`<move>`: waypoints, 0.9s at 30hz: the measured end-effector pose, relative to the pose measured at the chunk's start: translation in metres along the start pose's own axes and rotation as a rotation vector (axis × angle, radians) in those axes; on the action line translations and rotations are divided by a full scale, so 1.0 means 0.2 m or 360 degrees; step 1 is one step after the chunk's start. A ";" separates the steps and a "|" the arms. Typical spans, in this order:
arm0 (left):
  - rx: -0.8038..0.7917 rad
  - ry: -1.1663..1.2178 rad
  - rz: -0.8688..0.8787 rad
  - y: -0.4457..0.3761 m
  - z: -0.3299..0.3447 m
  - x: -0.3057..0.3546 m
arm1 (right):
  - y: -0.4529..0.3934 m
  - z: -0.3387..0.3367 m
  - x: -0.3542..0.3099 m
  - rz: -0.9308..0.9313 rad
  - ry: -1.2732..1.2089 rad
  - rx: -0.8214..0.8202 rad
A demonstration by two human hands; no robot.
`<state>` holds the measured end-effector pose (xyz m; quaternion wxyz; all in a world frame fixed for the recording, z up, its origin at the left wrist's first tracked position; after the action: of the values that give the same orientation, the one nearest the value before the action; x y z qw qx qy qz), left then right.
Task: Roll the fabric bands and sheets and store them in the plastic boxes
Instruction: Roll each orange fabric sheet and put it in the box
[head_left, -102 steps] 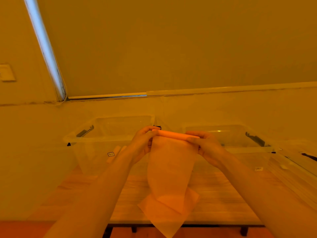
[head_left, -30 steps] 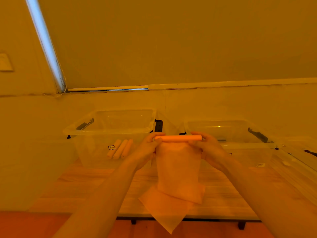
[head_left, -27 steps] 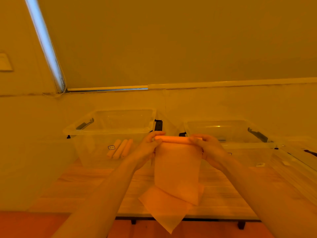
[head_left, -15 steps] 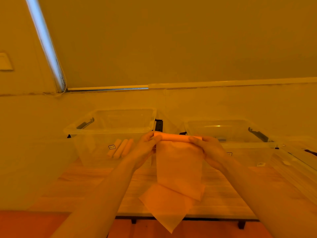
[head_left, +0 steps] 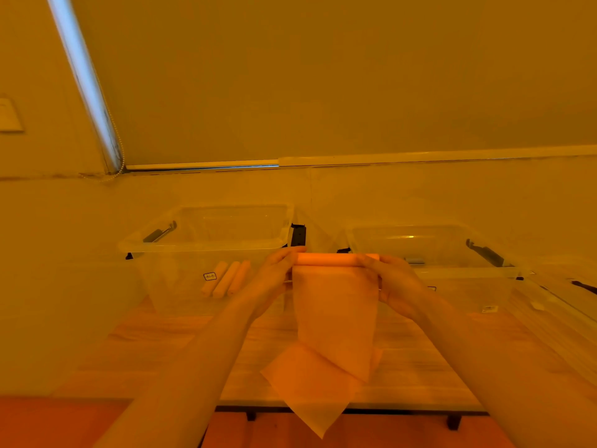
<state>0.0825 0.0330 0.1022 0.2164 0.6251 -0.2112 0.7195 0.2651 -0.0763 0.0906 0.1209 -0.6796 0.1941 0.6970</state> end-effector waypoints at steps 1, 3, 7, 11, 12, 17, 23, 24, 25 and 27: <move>-0.0016 0.0018 0.0003 0.00 0.00 0.00 | 0.00 0.00 0.00 0.0020 -0.0008 0.0006; -0.0014 0.0070 -0.0010 0.00 0.01 0.00 | -0.01 -0.02 0.01 0.0031 -0.0004 0.0025; 0.0036 0.0213 -0.0115 0.00 0.02 -0.02 | 0.00 -0.02 0.00 -0.0023 -0.0069 0.0028; 0.0061 0.0298 -0.0113 0.00 0.00 -0.03 | 0.00 -0.02 -0.01 -0.0121 -0.0044 -0.0003; 0.0067 0.0299 -0.0092 0.00 0.00 -0.04 | 0.00 -0.02 -0.01 -0.0136 -0.0009 0.0003; 0.0104 0.0296 -0.0022 0.00 0.00 -0.04 | 0.00 -0.01 -0.02 -0.0224 0.0190 0.0046; 0.0106 0.0138 0.0030 0.00 -0.02 -0.03 | -0.02 -0.01 0.01 -0.0166 0.0263 0.0055; 0.0115 0.0128 0.0045 0.00 -0.02 -0.03 | -0.03 -0.01 0.02 -0.0115 0.0236 0.0030; 0.0119 0.0124 0.0058 0.01 -0.03 -0.02 | -0.03 -0.01 0.04 -0.0074 0.0208 0.0008; 0.0121 0.0110 0.0076 0.00 -0.03 -0.03 | -0.03 -0.01 0.05 -0.0048 0.0181 -0.0012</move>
<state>0.0774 0.0358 0.0963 0.1824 0.6025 -0.1911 0.7531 0.2697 -0.0722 0.0806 0.1178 -0.7214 0.1878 0.6560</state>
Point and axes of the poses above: each hand's wrist, its own y-axis away from the middle knuckle, its own z-axis out of the palm, x = y × z, the point moved 6 cm from there along -y, towards the middle knuckle, and after that the axes turned 12 degrees about y, right-handed, at the moved point
